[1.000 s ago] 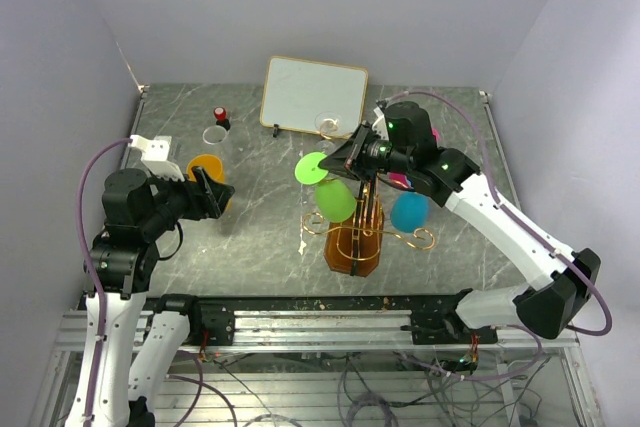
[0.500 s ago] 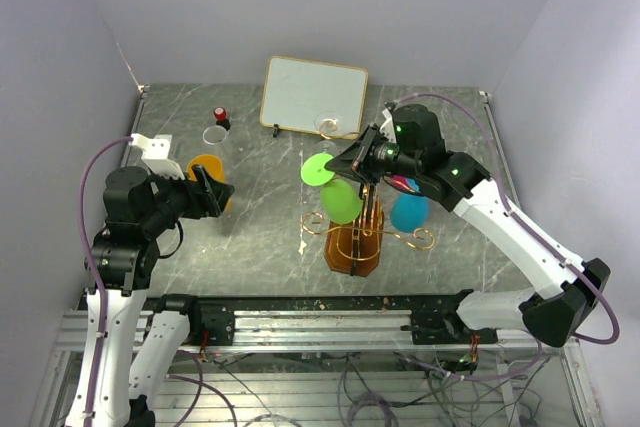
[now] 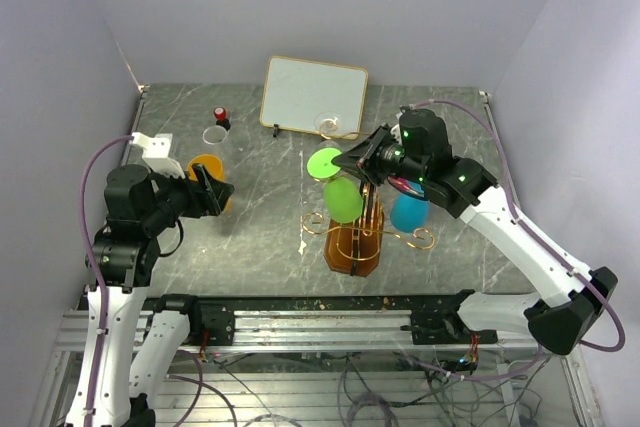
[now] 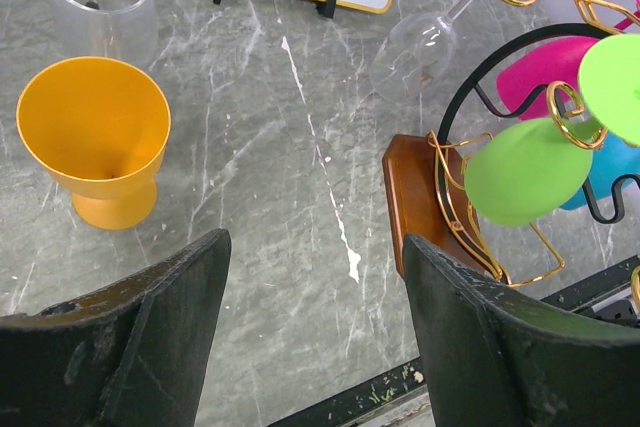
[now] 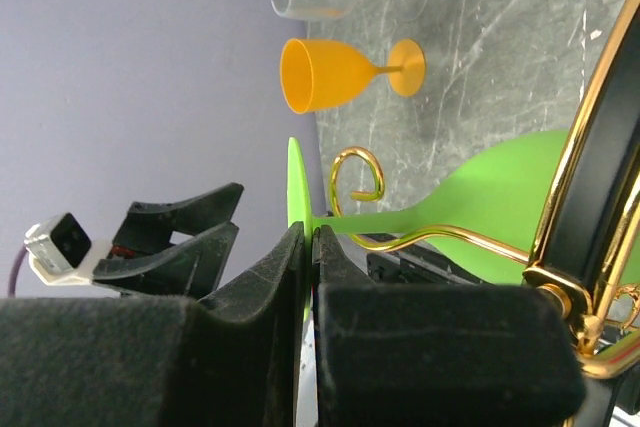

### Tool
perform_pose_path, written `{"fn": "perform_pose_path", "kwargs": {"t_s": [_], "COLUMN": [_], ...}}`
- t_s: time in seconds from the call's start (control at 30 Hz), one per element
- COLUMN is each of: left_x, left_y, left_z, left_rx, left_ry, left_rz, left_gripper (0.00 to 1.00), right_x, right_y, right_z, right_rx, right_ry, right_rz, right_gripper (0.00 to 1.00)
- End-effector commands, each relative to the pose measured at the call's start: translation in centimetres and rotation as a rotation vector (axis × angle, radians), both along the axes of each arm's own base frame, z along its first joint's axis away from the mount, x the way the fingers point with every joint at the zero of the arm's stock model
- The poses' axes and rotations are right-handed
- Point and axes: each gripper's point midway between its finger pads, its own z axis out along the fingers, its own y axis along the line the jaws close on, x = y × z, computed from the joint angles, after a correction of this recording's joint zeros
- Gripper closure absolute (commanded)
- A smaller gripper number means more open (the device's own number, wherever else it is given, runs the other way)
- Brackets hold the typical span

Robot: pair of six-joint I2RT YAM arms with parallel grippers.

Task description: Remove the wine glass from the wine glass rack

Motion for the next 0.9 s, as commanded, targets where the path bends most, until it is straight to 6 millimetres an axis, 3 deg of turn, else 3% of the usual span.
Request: {"fn": "perform_pose_path", "kwargs": {"t_s": [0.0, 0.27, 0.53, 0.87], "left_x": [0.4, 0.6, 0.7, 0.8], "left_y": [-0.1, 0.0, 0.0, 0.2], "left_z": [0.1, -0.2, -0.3, -0.4], "left_rx": [-0.001, -0.001, -0.001, -0.002], "left_ry": [-0.014, -0.003, 0.003, 0.007], "left_rz": [-0.015, -0.014, -0.014, 0.002], "left_gripper": [0.20, 0.21, 0.21, 0.21], "right_x": [1.4, 2.8, 3.4, 3.0], "right_y": [-1.4, -2.1, 0.9, 6.4], "right_z": [2.3, 2.6, 3.5, 4.5], "right_rx": [0.043, 0.065, 0.166, 0.264], "right_ry": [-0.056, -0.075, -0.077, -0.142], "right_rz": [-0.116, -0.143, -0.026, 0.263], "right_gripper": [0.96, 0.96, 0.96, 0.96]}}
